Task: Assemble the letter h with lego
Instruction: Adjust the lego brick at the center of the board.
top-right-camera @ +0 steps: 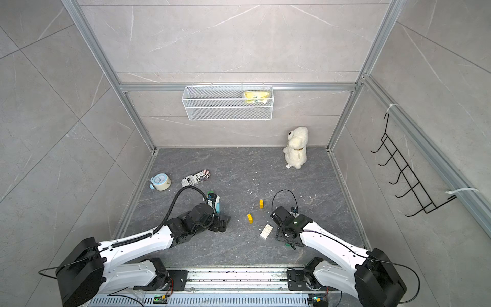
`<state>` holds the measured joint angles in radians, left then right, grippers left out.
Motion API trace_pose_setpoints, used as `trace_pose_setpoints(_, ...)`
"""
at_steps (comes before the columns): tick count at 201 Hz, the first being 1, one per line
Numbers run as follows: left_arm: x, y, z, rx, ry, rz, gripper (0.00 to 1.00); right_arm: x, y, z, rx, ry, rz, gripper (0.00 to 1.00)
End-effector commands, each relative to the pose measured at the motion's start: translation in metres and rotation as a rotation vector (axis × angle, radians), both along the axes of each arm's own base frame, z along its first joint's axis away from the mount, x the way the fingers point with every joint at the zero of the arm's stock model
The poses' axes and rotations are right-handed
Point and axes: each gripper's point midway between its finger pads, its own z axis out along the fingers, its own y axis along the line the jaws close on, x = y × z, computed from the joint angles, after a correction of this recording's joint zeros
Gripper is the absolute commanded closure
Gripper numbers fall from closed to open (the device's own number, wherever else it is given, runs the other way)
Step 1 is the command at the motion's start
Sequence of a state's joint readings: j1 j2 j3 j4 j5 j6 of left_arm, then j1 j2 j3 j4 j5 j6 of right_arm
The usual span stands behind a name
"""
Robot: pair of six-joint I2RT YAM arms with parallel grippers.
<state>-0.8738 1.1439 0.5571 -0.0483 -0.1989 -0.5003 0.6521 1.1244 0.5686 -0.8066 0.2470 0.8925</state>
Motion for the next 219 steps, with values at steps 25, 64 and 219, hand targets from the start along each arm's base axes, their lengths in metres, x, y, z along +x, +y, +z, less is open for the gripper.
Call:
trace_pose_setpoints(25, 0.01, 0.003, 0.057, -0.195, -0.128, 0.063, 0.01, 0.0, -0.005, 0.001, -0.069, 0.042, -0.012, 0.28)
trace_pose_setpoints(64, 0.005, 0.005, 0.069, -0.244, -0.151, 0.053, 0.01, -0.001, 0.001, -0.003, -0.097, 0.118, 0.03, 0.29)
trace_pose_setpoints(219, -0.002, 0.008, 0.083, -0.3, -0.187, 0.034, 0.0, -0.003, 0.023, -0.008, 0.023, 0.143, -0.021, 0.3)
